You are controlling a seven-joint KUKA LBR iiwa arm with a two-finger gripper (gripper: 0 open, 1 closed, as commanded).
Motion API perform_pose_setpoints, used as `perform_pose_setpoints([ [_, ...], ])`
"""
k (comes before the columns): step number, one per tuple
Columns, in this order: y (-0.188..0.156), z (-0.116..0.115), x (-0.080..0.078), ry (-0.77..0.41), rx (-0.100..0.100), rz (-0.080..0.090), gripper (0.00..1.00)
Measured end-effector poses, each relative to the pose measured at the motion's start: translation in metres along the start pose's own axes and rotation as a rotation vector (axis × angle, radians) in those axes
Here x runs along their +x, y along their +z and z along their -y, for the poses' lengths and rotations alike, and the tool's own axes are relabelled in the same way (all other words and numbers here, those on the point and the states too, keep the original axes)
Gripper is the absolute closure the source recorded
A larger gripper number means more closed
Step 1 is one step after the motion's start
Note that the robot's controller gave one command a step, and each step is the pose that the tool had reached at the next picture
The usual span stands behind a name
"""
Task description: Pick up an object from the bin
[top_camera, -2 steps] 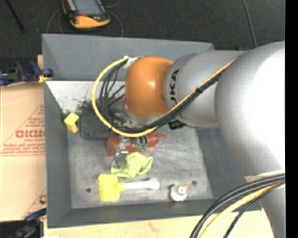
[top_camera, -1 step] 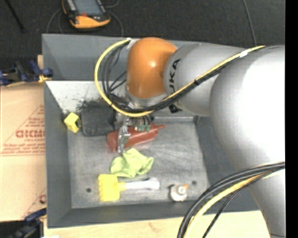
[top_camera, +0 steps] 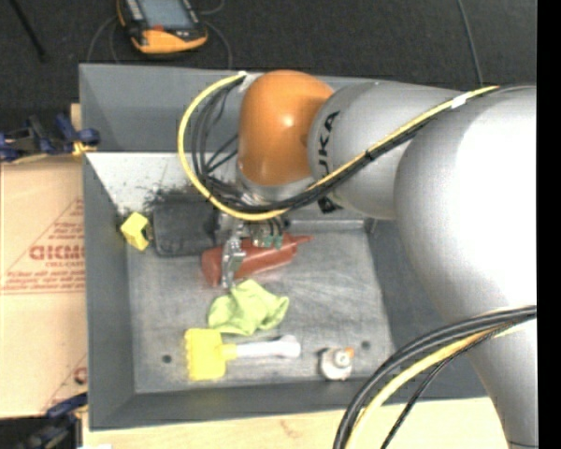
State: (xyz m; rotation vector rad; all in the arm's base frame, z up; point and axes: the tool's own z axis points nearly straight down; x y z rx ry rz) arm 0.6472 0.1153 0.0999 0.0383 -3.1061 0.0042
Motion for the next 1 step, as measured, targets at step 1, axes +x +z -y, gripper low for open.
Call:
perform_pose_setpoints([
  [1,-0.1467,-0.0033,0.0146,-0.015,-0.003,0.042,1.0],
])
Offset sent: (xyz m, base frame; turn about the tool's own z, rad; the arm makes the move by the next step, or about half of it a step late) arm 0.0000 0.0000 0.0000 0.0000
